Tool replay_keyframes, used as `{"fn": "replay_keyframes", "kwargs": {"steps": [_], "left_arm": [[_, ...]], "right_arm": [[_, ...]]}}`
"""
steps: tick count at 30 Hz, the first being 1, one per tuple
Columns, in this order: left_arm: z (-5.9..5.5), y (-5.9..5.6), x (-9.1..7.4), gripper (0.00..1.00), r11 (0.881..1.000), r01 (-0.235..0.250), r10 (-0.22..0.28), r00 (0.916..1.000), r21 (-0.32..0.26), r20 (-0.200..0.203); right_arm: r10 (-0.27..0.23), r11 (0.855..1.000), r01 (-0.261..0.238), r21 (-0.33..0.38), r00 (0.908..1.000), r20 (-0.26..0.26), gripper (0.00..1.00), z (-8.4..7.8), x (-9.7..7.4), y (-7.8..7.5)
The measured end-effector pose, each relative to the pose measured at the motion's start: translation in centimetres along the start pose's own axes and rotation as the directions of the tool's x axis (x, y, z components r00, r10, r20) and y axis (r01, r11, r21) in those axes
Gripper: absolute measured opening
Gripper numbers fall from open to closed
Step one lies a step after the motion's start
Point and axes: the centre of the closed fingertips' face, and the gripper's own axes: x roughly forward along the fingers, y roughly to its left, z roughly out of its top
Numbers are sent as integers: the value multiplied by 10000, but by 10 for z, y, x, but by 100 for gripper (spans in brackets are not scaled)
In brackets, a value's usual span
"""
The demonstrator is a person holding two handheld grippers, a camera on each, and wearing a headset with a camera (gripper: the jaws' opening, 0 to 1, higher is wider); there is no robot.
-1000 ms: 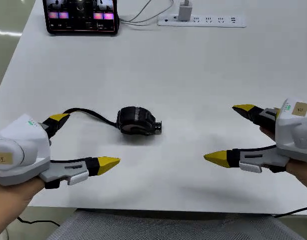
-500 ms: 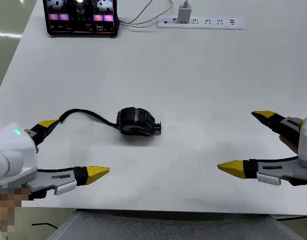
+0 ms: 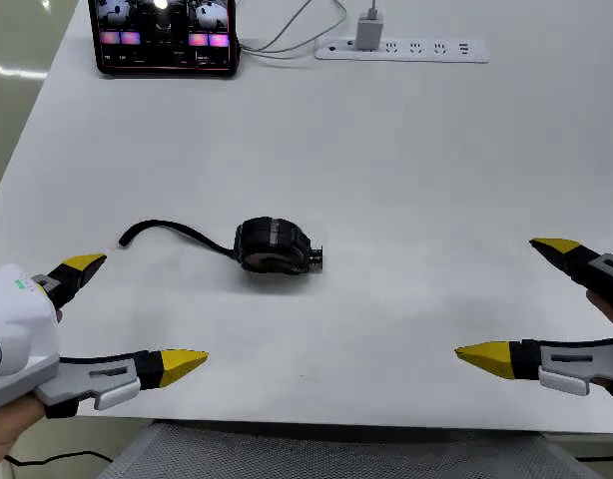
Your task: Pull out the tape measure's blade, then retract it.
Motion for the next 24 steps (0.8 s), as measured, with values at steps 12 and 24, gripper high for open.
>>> {"fn": "replay_keyframes", "kwargs": {"steps": [12, 24], "left_arm": [[0, -1, -1, 99, 10000, 8, -8, 10000, -88, 1], [-1, 3, 0, 96, 9999, -101, 101, 9999, -94, 11]], "right_arm": [[-54, 9999, 55, 114, 10000, -63, 96, -4, -2, -2], [-27, 9999, 28, 138, 10000, -95, 96, -5, -1, -1]]}}
